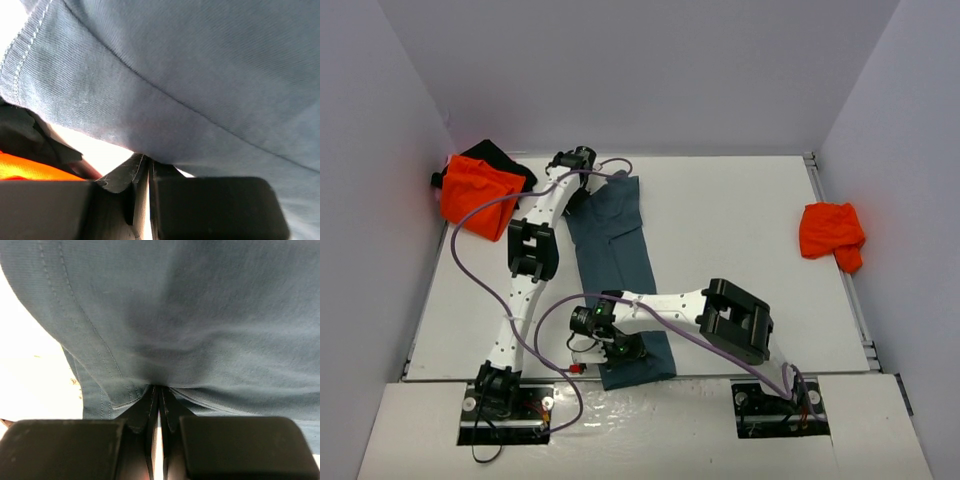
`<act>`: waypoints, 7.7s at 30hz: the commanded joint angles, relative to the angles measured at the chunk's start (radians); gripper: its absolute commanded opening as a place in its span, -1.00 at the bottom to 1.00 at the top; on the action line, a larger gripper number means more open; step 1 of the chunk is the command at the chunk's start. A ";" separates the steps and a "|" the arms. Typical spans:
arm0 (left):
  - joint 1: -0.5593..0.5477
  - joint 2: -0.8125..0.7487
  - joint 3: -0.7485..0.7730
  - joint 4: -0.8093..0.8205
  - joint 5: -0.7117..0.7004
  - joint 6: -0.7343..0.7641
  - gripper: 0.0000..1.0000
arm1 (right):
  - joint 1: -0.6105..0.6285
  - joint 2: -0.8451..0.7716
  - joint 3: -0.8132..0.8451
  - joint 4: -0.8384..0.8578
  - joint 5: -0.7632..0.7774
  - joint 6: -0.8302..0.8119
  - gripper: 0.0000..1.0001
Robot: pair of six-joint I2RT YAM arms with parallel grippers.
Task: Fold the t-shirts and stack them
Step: Rotate the tshirt 90 degrees, then grab the bottom of the folded rectangular tshirt with both arms
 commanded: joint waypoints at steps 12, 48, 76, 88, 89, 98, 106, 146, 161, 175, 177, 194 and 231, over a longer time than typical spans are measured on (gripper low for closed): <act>-0.009 -0.430 -0.171 0.144 0.146 -0.060 -0.88 | -0.077 -0.099 0.089 0.123 0.307 0.045 -1.00; -0.062 0.065 0.079 0.132 0.027 0.197 -1.00 | -0.450 -0.476 0.095 0.170 0.368 0.056 -1.00; -0.066 -0.314 -0.074 0.370 0.191 -0.018 0.21 | -0.465 -0.314 0.218 0.293 0.501 0.064 -0.99; 0.079 -0.527 -0.225 0.286 0.230 -0.085 0.10 | -0.721 -0.123 0.449 0.370 0.477 0.169 -0.86; 0.080 -0.548 -0.263 0.282 0.249 -0.084 0.06 | -0.726 -0.103 0.458 0.363 0.455 0.179 -0.89; 0.072 -0.751 -0.602 0.266 0.298 0.006 0.07 | -0.583 -0.208 0.274 0.169 0.141 0.088 -0.58; 0.173 -0.905 -0.816 0.441 0.507 -0.158 -0.03 | -0.349 -0.383 0.093 -0.057 0.022 0.089 -0.05; 0.169 -0.991 -0.971 0.451 0.474 -0.134 -0.36 | -0.448 0.399 0.550 0.036 0.282 0.018 -0.95; 0.162 -0.971 -0.964 0.446 0.473 -0.135 -0.31 | -0.542 0.531 0.707 0.136 0.439 0.028 -0.76; 0.159 -1.009 -0.989 0.451 0.475 -0.126 -0.30 | -0.360 0.034 0.383 0.386 0.651 0.109 -0.11; 0.159 -1.017 -1.000 0.452 0.472 -0.124 -0.29 | -0.319 -0.055 0.312 0.353 0.601 0.110 -0.03; 0.171 -0.983 -0.972 0.494 0.277 -0.227 -0.28 | -0.243 -0.184 -0.024 0.171 0.160 0.205 -0.11; 0.169 -0.959 -0.981 0.472 0.393 -0.215 -0.28 | -0.135 -0.097 -0.005 0.203 0.348 0.212 -0.01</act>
